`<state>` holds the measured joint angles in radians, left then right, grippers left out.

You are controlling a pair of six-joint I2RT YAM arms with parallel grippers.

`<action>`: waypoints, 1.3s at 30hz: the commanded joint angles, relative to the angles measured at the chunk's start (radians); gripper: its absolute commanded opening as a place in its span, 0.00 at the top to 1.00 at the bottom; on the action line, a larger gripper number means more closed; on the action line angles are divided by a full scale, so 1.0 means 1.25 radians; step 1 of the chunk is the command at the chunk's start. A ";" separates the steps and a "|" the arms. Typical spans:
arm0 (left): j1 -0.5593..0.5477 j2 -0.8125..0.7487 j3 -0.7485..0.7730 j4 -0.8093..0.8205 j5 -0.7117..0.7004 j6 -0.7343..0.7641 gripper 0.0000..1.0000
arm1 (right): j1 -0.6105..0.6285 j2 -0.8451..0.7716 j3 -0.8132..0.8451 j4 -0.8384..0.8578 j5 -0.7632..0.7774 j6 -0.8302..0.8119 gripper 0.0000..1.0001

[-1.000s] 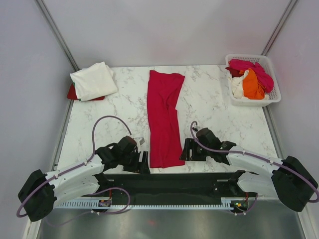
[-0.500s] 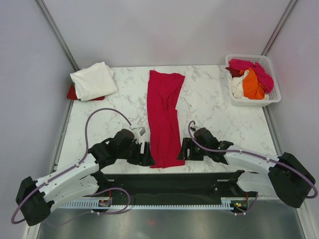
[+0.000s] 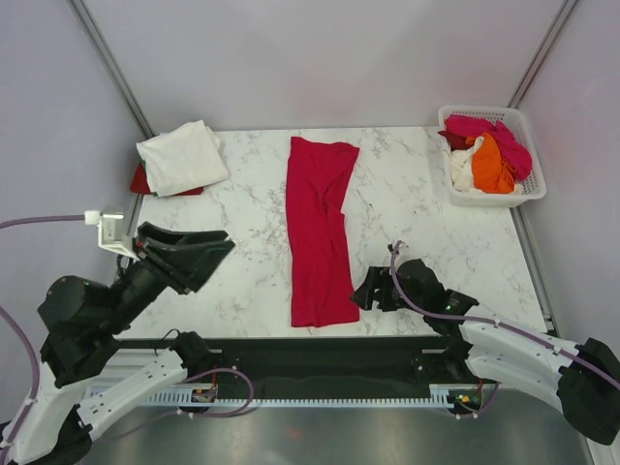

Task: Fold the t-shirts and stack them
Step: Fold the tshirt

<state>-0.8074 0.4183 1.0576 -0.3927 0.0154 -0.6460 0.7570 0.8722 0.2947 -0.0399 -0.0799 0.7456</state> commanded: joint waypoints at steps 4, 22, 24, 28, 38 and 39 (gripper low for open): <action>0.000 0.104 -0.118 -0.136 -0.166 -0.029 0.22 | 0.002 0.046 -0.011 0.058 0.031 0.016 0.17; -0.001 0.348 -0.563 0.116 -0.039 -0.271 0.16 | 0.001 0.043 -0.025 0.022 0.003 0.029 0.15; 0.000 0.356 -0.580 0.153 -0.036 -0.280 0.17 | 0.002 0.058 -0.022 0.025 0.001 0.028 0.15; 0.000 0.408 -0.616 0.246 0.009 -0.299 0.18 | 0.002 0.074 -0.022 0.026 -0.005 0.026 0.16; -0.002 0.493 -0.657 0.365 0.044 -0.321 0.56 | 0.001 0.068 -0.036 0.049 -0.021 0.045 0.17; -0.002 0.479 -0.656 0.364 0.045 -0.313 0.69 | 0.003 0.067 -0.042 0.055 -0.032 0.053 0.17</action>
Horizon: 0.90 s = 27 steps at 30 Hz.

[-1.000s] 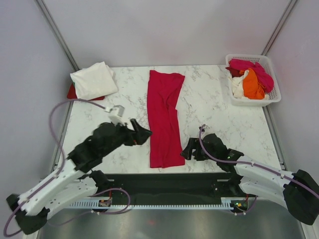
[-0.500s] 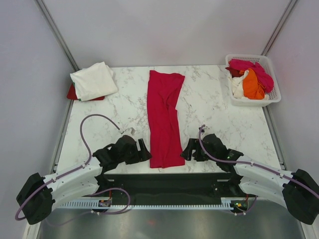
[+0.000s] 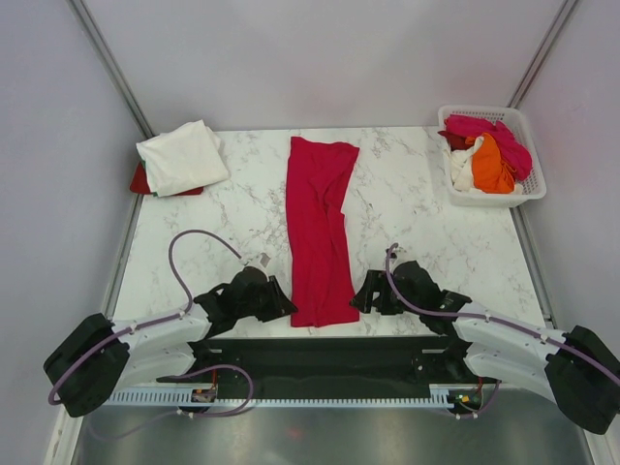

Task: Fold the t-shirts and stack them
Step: Fold the tshirt

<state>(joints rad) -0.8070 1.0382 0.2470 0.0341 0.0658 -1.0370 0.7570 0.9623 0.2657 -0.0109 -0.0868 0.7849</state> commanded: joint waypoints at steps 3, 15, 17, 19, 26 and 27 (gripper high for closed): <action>-0.002 -0.032 -0.003 0.022 0.010 0.010 0.83 | 0.021 -0.005 -0.047 0.077 -0.045 0.065 0.17; -0.002 -0.090 0.012 -0.048 0.008 -0.013 0.98 | 0.129 0.109 -0.028 0.125 0.025 0.122 0.83; -0.004 -0.123 0.022 -0.113 0.000 -0.016 0.98 | 0.129 0.075 -0.030 0.106 0.034 0.121 1.00; -0.004 -0.142 0.050 -0.211 -0.021 -0.026 0.98 | 0.129 0.031 -0.013 0.070 0.046 0.110 1.00; -0.006 -0.221 0.119 -0.426 -0.044 -0.048 0.98 | 0.176 -0.128 0.034 -0.131 0.082 0.176 1.00; -0.006 -0.245 0.117 -0.430 -0.036 -0.058 0.98 | 0.191 -0.134 0.030 -0.134 0.080 0.187 1.00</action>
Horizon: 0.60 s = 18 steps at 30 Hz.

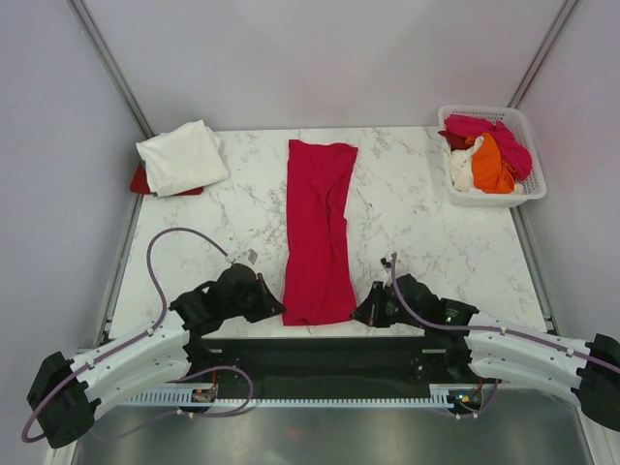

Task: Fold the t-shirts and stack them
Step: Fold the tshirt

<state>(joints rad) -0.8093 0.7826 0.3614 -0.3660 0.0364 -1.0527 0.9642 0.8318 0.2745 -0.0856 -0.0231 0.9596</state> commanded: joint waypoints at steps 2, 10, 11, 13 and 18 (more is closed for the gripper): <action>-0.007 -0.063 0.025 -0.119 -0.005 -0.056 0.98 | 0.042 -0.035 0.018 -0.074 0.027 0.080 1.00; -0.005 -0.058 0.178 -0.249 -0.017 -0.027 0.98 | 0.111 -0.038 0.171 -0.196 0.129 0.083 1.00; -0.005 -0.031 0.205 -0.267 -0.022 -0.017 0.98 | 0.111 -0.033 0.195 -0.225 0.145 0.075 1.00; -0.005 0.000 0.281 -0.306 -0.046 0.022 0.98 | 0.110 -0.003 0.256 -0.237 0.201 0.039 1.00; 0.028 0.142 0.410 -0.332 -0.076 0.115 0.98 | 0.049 0.126 0.390 -0.274 0.250 -0.061 1.00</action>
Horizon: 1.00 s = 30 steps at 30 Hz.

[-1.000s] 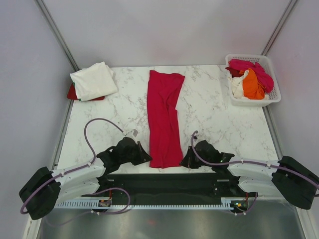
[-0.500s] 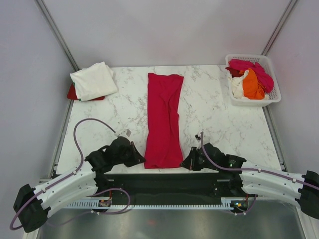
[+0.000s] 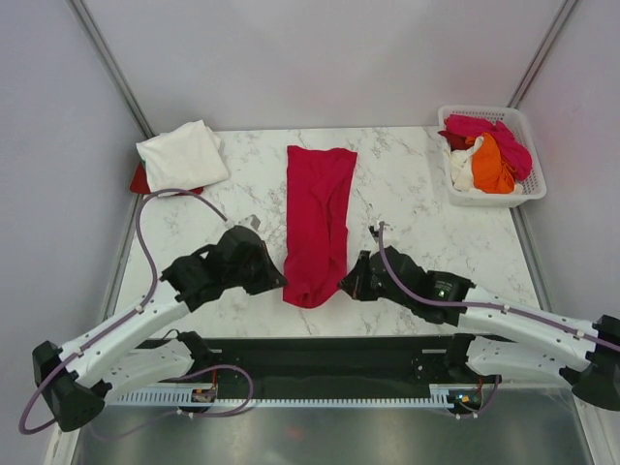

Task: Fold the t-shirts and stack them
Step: Fold the tshirt

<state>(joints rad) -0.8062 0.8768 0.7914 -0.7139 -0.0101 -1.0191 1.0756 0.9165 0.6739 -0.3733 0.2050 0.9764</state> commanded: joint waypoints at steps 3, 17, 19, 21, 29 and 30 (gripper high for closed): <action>0.109 0.143 0.126 -0.052 -0.002 0.161 0.98 | -0.116 0.140 0.136 -0.039 0.030 -0.128 1.00; 0.295 0.663 0.477 -0.024 0.161 0.388 0.98 | -0.324 0.544 0.349 0.010 -0.069 -0.277 1.00; 0.307 0.750 0.528 -0.023 0.185 0.402 0.98 | -0.350 0.599 0.376 0.019 -0.089 -0.293 1.00; 0.323 0.830 0.575 -0.023 0.203 0.413 0.98 | -0.376 0.636 0.401 0.029 -0.101 -0.305 1.00; 0.396 0.969 0.733 -0.041 0.279 0.426 0.63 | -0.469 0.791 0.604 0.019 -0.224 -0.385 0.49; 0.404 0.974 0.762 -0.061 0.277 0.429 0.58 | -0.479 0.796 0.623 0.012 -0.229 -0.392 0.37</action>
<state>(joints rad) -0.3271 2.0930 1.6333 -0.7647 0.2775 -0.5297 0.4999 1.9018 1.3445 -0.3763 -0.0048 0.5545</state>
